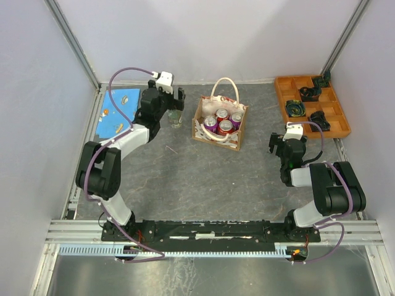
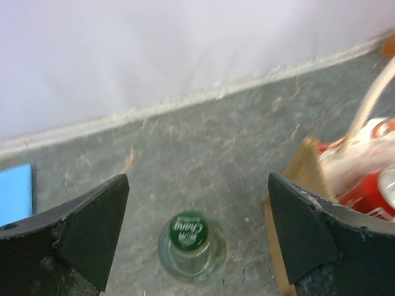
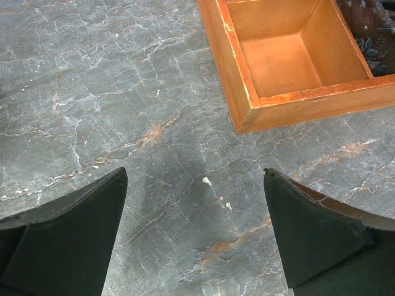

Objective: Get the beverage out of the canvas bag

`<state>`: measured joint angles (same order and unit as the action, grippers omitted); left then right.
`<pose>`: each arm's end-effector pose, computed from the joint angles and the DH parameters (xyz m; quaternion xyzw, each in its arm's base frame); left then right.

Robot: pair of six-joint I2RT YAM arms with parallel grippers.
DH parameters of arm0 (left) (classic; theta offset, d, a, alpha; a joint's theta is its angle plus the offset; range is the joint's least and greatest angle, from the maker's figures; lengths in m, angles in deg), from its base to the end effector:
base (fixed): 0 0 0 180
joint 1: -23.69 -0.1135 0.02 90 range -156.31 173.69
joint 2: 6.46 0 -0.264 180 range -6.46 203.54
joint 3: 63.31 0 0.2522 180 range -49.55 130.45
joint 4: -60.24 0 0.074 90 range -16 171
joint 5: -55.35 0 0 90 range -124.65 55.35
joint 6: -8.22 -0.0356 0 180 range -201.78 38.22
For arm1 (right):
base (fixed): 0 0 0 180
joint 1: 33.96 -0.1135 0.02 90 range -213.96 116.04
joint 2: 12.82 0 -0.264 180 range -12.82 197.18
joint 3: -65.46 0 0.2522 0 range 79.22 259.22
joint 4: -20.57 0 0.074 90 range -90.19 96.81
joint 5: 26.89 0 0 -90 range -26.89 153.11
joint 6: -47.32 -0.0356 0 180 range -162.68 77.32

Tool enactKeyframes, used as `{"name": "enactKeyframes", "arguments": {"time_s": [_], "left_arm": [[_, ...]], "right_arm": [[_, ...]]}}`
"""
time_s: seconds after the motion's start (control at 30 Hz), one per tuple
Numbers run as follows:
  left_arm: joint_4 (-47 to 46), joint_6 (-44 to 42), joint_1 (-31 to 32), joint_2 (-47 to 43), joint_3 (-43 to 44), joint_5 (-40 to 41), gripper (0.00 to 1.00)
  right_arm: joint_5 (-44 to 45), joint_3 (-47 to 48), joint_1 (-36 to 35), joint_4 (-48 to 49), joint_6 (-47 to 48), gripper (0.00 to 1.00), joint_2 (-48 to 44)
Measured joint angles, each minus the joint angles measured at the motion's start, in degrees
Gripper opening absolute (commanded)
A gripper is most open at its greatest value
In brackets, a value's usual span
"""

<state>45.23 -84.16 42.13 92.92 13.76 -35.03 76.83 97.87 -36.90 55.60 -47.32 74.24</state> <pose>0.3842 -0.1283 0.2643 0.1378 0.7379 -0.0948 0.6538 0.2548 0.0046 0.1350 0.0809 0.8103 -0.0596 0.5774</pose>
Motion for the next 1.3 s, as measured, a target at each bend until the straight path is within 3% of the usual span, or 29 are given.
{"name": "enactKeyframes", "arguments": {"time_s": [0.17, 0.33, 0.57, 0.9, 1.3], "left_arm": [[7.2, -1.6, 1.3, -2.4, 9.2, -6.1, 0.96], [20.5, -3.4, 3.0, -1.6, 26.4, -16.5, 0.90], [38.9, -11.1, 8.8, 5.8, 40.2, -19.9, 0.88], [62.7, -17.5, 10.6, 20.6, 50.6, -17.7, 0.90], [71.1, -21.6, 12.4, 21.3, 52.9, -14.7, 0.90]], "right_arm": [[0.0, 0.0, 0.0, 0.0, 0.0, 0.99, 0.0], [0.0, 0.0, 0.0, 0.0, 0.0, 0.99, 0.0], [0.0, 0.0, 0.0, 0.0, 0.0, 0.99, 0.0], [0.0, 0.0, 0.0, 0.0, 0.0, 0.99, 0.0], [0.0, 0.0, 0.0, 0.0, 0.0, 0.99, 0.0]]}}
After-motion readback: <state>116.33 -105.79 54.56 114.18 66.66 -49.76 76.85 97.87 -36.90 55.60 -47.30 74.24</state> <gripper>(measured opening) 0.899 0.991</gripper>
